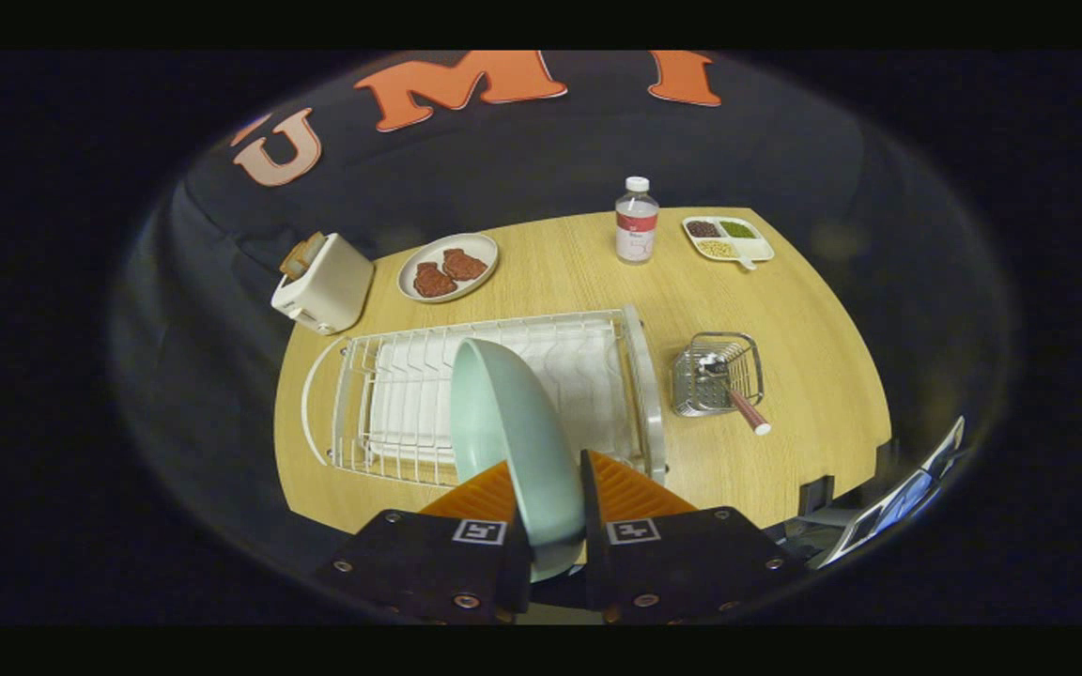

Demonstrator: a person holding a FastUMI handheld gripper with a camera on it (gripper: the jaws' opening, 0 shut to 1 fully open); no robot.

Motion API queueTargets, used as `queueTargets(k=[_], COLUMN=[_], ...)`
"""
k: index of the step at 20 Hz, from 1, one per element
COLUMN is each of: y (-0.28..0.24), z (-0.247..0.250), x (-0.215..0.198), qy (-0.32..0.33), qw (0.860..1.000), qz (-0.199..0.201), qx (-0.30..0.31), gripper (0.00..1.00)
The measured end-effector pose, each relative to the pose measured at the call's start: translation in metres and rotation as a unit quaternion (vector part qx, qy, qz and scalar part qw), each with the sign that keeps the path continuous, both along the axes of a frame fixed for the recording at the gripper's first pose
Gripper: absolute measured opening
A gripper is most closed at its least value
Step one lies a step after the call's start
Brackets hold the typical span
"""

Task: Take the plate from the dish rack, then take the spoon from the basket and place it into the plate.

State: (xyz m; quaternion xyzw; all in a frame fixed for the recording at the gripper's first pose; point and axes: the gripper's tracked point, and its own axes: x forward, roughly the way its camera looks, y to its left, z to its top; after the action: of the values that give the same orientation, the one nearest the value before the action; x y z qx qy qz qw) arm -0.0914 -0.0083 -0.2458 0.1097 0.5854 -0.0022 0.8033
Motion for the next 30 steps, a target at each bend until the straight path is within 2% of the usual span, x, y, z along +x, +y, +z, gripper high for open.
queueTargets(k=[15,20,30], y=[-0.044,-0.047,-0.040], z=[-0.027,-0.040,-0.090], x=[-0.082,-0.116,-0.146], qy=[0.012,0.017,0.043], qw=[0.995,0.990,0.979], qz=[-0.012,-0.015,-0.038], qx=[0.095,0.139,0.195], gripper=[0.24,0.24,0.24])
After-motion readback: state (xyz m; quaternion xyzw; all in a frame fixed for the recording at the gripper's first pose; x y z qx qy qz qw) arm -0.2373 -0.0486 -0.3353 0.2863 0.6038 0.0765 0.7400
